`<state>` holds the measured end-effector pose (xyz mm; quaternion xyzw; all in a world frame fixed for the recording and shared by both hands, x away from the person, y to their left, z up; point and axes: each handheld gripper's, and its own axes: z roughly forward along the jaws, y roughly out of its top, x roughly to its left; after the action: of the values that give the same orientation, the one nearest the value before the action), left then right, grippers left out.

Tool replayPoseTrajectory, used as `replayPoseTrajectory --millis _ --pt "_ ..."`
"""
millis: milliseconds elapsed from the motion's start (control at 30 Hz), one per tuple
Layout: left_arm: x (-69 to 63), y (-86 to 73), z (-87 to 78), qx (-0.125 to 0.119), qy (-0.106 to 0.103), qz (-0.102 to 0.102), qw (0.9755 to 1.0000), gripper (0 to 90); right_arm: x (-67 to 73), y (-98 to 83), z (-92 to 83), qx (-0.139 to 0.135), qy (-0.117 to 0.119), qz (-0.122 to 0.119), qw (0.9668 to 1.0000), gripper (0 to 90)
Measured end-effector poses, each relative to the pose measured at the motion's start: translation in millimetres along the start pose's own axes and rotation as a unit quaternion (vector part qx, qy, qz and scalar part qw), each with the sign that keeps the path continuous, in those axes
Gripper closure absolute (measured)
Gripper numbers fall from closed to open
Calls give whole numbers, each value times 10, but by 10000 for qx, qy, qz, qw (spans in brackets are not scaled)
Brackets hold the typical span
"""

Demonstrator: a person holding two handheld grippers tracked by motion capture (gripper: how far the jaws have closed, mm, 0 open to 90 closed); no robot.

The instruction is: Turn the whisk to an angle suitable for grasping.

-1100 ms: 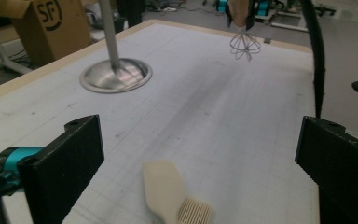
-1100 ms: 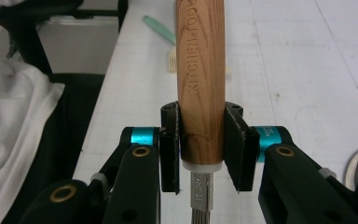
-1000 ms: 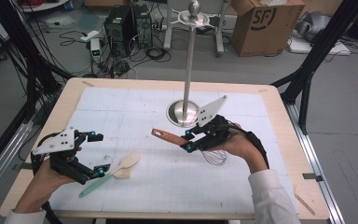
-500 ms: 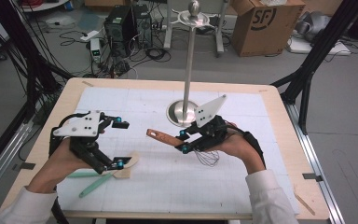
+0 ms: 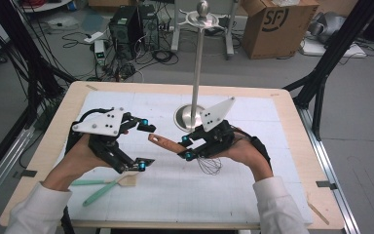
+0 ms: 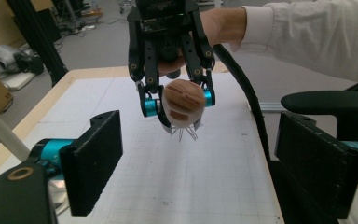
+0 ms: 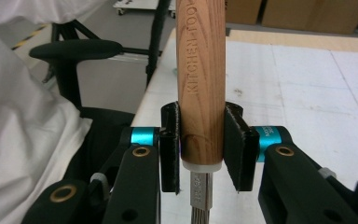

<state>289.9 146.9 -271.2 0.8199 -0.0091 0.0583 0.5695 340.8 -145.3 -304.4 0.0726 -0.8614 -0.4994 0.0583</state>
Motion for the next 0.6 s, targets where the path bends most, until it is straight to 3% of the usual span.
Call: replayPoseTrajectory --millis 200,367,500,600 --pt "41 94 79 19 -238 85 9997 234 -1 32 20 -145 111 -104 9998 702" --pt "54 165 113 -24 -498 215 9985 357 2 35 24 -161 129 -104 9997 702" --pt "66 171 123 -25 -526 253 9983 460 9 40 14 -211 131 -115 9996 701" --pt "83 167 119 -6 -425 230 9988 537 11 42 12 -188 102 -133 9997 702"
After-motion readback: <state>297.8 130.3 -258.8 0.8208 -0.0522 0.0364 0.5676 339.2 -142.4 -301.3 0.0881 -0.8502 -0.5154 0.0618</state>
